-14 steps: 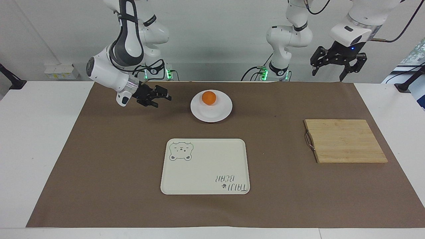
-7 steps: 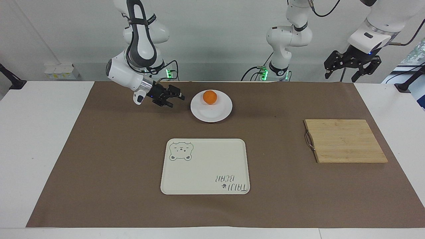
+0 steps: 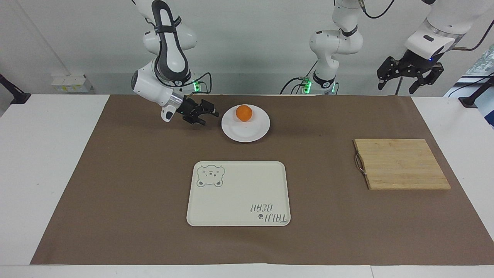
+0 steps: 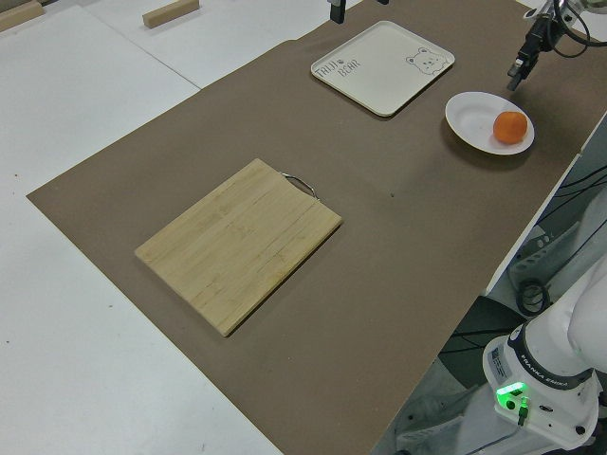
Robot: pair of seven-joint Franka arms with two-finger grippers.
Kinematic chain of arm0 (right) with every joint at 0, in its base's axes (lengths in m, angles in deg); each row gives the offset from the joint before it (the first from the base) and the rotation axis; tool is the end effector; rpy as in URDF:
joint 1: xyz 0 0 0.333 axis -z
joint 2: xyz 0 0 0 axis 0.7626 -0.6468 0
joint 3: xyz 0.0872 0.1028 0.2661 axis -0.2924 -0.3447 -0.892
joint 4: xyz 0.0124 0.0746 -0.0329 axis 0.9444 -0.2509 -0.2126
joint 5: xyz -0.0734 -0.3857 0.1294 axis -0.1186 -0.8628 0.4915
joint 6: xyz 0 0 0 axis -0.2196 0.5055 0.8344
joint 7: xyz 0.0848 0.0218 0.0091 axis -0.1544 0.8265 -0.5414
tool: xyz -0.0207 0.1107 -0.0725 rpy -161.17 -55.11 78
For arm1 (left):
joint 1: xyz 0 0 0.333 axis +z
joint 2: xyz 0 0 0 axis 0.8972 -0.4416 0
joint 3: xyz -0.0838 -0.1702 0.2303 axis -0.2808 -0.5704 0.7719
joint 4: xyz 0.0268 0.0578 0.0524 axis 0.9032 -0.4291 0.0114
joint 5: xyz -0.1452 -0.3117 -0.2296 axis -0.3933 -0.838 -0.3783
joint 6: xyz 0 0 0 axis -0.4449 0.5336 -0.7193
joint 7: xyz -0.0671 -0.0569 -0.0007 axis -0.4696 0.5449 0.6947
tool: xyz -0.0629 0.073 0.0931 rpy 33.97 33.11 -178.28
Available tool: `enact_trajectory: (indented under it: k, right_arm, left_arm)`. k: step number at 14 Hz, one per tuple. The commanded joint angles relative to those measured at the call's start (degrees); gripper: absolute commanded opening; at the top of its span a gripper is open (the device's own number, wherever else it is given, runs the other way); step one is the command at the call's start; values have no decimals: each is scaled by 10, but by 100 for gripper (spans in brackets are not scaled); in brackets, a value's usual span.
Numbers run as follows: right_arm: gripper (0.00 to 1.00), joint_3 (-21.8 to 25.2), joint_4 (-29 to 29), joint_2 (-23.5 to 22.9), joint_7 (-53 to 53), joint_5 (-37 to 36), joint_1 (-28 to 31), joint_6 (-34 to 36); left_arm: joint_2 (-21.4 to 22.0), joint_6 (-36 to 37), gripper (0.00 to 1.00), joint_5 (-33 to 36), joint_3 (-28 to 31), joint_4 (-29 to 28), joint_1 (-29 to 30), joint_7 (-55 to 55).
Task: Place orange and plate with both arms
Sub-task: 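Grip the plate rim nearest the right gripper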
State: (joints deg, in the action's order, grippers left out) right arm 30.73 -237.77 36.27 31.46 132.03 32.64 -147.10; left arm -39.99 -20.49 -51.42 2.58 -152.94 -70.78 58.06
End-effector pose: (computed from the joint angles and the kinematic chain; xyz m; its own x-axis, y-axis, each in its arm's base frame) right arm 0.3908 0.1441 0.2262 0.9974 -0.0565 -0.0457 -0.0716 -0.6560 -0.7514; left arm 0.5524 -0.0357 0.6397 0.9739 -0.2233 -0.0404 -0.2224 -0.9746 0.0258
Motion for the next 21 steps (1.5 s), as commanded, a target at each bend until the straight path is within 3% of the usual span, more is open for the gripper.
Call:
enact_trajectory:
  k: [1,5,9,16,18,21]
  right_arm:
    - [100,-2,-7,-11,-34,44,-13,-15]
    - [100,-3,-20,-13,-36,63,-19,-19]
    - [100,-3,-22,-15,-38,130,-76,-62]
    - [100,-3,-22,-15,-43,130,-79,-67]
    - [81,-3,-22,-16,-41,130,-79,-67]
    - [66,-3,-22,-17,-38,130,-79,-68]
  left_arm:
    - [3,11,100,-5,-4,5,8,7]
    - [3,11,100,-5,-4,5,8,7]
    - [3,11,100,-5,-4,5,8,7]
    - [3,11,100,-5,-4,5,8,7]
    - [3,11,100,-5,-4,5,8,7]
    - [3,11,100,-5,-4,5,8,7]
